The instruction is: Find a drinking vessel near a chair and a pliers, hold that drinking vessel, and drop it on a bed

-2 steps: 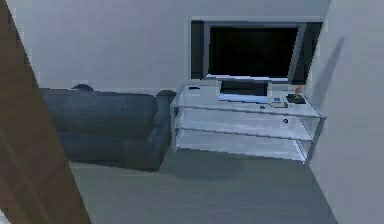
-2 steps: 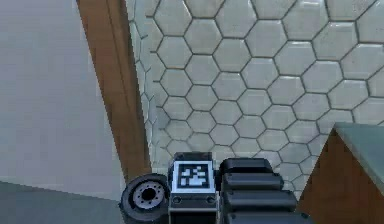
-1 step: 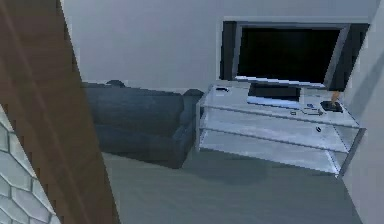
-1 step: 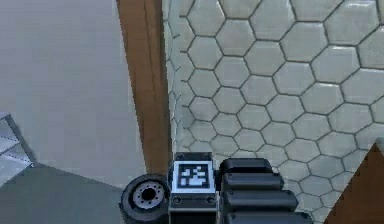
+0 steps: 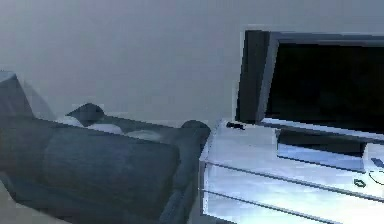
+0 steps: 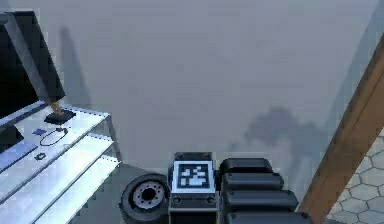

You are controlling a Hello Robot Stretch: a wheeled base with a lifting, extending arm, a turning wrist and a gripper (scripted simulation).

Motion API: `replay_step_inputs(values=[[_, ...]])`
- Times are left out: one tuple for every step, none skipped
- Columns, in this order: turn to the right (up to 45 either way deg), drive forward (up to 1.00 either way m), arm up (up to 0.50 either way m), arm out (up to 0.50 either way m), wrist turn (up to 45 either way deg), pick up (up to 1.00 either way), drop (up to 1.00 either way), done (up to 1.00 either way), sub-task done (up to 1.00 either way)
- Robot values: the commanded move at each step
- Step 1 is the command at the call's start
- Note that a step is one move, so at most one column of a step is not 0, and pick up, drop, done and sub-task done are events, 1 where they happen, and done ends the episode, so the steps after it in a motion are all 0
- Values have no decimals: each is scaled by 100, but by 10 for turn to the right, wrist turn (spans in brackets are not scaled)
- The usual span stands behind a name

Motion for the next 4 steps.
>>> replay_step_inputs(values=[[-450, 0, 0, 0, 0, 0, 0, 0, 0], [-240, 0, 0, 0, 0, 0, 0, 0, 0], [0, 100, 0, 0, 0, 0, 0, 0, 0], [0, 100, 0, 0, 0, 0, 0, 0, 0]])
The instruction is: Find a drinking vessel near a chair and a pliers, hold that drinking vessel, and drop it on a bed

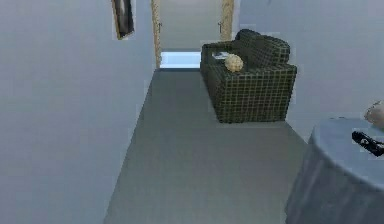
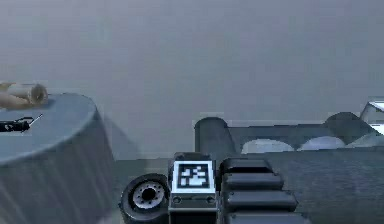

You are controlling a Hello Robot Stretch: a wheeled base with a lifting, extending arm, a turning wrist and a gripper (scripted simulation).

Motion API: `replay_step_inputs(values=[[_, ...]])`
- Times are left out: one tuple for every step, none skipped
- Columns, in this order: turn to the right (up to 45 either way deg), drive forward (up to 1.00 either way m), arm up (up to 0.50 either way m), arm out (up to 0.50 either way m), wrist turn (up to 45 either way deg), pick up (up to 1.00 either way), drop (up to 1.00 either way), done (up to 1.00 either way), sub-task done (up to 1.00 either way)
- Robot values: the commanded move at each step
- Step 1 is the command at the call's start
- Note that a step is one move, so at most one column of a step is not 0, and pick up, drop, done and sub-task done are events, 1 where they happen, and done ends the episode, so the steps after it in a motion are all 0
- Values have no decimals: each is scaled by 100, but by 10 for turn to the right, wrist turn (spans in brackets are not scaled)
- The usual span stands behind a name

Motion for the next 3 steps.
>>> replay_step_inputs(values=[[0, 100, 0, 0, 0, 0, 0, 0, 0], [0, 100, 0, 0, 0, 0, 0, 0, 0], [0, 100, 0, 0, 0, 0, 0, 0, 0]])
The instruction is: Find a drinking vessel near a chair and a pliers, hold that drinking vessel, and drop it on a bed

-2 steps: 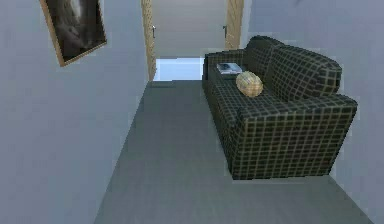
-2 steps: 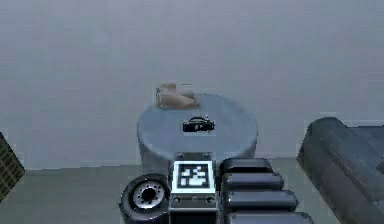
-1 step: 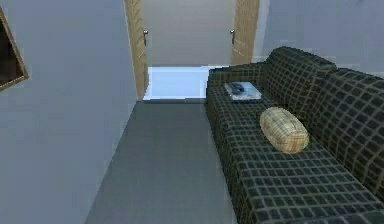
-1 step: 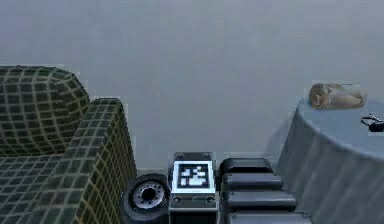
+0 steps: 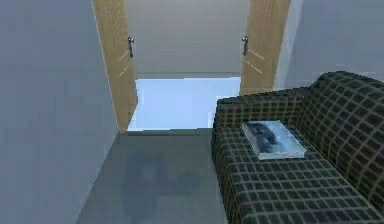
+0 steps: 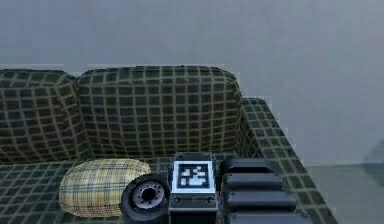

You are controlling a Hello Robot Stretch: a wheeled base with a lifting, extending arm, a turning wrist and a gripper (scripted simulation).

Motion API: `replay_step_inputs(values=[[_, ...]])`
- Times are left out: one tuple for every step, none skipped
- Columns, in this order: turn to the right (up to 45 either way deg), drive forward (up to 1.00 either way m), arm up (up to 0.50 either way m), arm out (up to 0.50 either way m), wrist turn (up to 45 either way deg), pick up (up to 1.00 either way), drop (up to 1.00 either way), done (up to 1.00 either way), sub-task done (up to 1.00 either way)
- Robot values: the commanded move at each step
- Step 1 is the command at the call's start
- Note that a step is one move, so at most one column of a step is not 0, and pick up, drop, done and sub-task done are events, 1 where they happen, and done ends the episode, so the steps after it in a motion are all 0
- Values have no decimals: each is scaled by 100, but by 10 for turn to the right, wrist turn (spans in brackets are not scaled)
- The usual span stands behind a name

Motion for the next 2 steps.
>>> replay_step_inputs(values=[[-30, 0, 0, 0, 0, 0, 0, 0, 0], [-450, 0, 0, 0, 0, 0, 0, 0, 0]])
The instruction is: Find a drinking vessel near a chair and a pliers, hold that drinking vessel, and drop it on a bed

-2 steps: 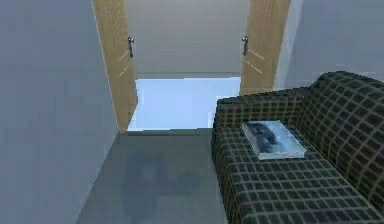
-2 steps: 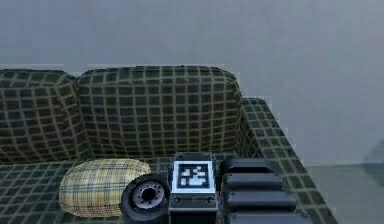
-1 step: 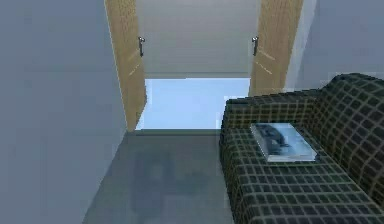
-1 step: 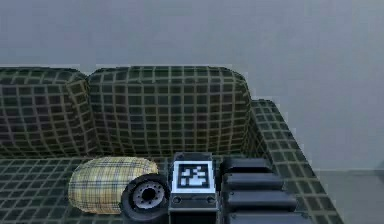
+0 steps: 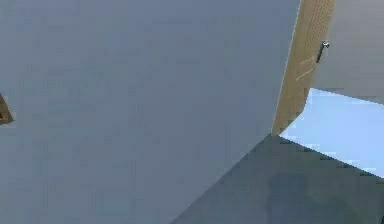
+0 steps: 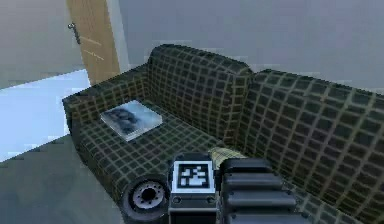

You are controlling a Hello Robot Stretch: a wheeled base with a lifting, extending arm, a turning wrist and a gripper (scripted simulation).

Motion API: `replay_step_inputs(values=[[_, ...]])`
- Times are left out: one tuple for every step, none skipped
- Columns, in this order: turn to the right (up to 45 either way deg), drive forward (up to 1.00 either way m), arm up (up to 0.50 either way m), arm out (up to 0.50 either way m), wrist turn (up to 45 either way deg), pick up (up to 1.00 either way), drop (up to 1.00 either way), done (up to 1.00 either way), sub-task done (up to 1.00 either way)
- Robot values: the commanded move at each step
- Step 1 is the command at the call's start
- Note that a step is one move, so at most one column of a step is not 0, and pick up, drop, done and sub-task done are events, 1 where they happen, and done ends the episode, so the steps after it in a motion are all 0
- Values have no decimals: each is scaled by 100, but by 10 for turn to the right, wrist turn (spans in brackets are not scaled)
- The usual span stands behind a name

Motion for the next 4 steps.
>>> replay_step_inputs(values=[[-450, 0, 0, 0, 0, 0, 0, 0, 0], [0, 20, 0, 0, 0, 0, 0, 0, 0], [450, 0, 0, 0, 0, 0, 0, 0, 0], [450, 0, 0, 0, 0, 0, 0, 0, 0]])
